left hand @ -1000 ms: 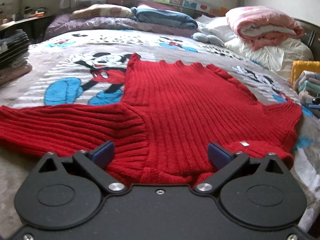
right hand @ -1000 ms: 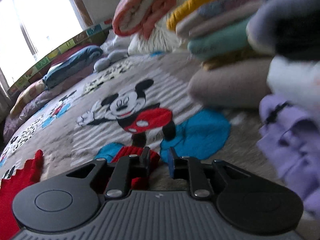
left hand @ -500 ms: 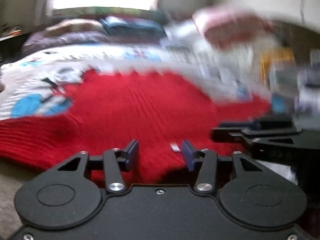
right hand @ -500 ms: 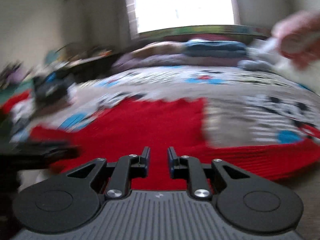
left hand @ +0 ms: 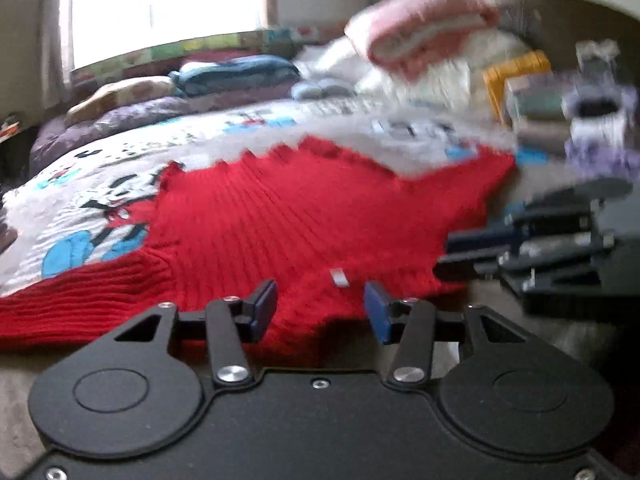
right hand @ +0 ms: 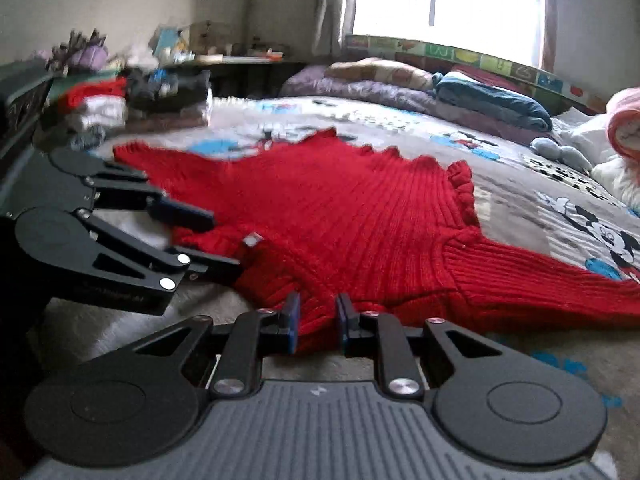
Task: Fold clothes
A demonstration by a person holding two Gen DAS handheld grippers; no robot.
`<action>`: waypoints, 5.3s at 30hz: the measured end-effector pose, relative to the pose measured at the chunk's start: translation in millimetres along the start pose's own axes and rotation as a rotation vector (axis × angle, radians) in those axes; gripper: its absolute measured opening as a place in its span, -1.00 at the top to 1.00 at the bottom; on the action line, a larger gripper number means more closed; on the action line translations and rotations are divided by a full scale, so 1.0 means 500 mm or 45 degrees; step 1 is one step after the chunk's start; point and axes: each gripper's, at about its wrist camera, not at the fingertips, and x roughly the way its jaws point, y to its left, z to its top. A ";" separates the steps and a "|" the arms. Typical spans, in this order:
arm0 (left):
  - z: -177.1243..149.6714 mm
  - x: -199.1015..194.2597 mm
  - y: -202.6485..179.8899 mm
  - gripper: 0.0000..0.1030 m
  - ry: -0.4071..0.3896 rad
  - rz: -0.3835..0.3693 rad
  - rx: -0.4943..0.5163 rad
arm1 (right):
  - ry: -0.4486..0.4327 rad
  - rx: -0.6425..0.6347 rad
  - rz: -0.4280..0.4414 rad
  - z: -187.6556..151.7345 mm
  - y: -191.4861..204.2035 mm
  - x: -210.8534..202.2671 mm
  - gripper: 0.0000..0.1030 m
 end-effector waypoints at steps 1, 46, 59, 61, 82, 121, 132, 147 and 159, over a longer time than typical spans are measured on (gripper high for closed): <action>0.001 0.000 0.009 0.08 -0.010 0.007 -0.039 | -0.033 0.001 0.005 0.003 0.002 -0.007 0.59; 0.392 0.672 -0.052 0.46 0.449 -0.044 0.017 | 0.024 0.144 0.260 0.015 -0.058 0.083 0.51; 0.477 0.641 0.066 0.46 0.314 -0.141 -0.353 | 0.026 0.171 0.280 0.009 -0.057 0.089 0.50; 0.473 0.586 0.120 0.46 0.269 -0.101 -0.385 | 0.026 0.169 0.278 0.009 -0.060 0.086 0.50; 0.294 0.518 0.374 0.56 0.326 0.138 -0.500 | 0.021 0.213 0.297 0.007 -0.070 0.086 0.50; 0.287 0.304 -0.190 -0.13 0.296 -0.163 0.140 | -0.090 0.729 0.104 -0.057 -0.270 -0.085 0.27; 0.221 0.336 -0.444 -0.13 0.244 -0.162 0.554 | -0.245 1.324 -0.202 -0.214 -0.448 -0.205 0.09; 0.185 0.418 -0.606 -0.13 0.124 0.086 0.963 | -0.419 1.580 -0.221 -0.286 -0.510 -0.250 0.09; 0.208 0.511 -0.648 0.77 0.139 0.216 1.142 | -0.510 1.687 -0.218 -0.305 -0.525 -0.245 0.09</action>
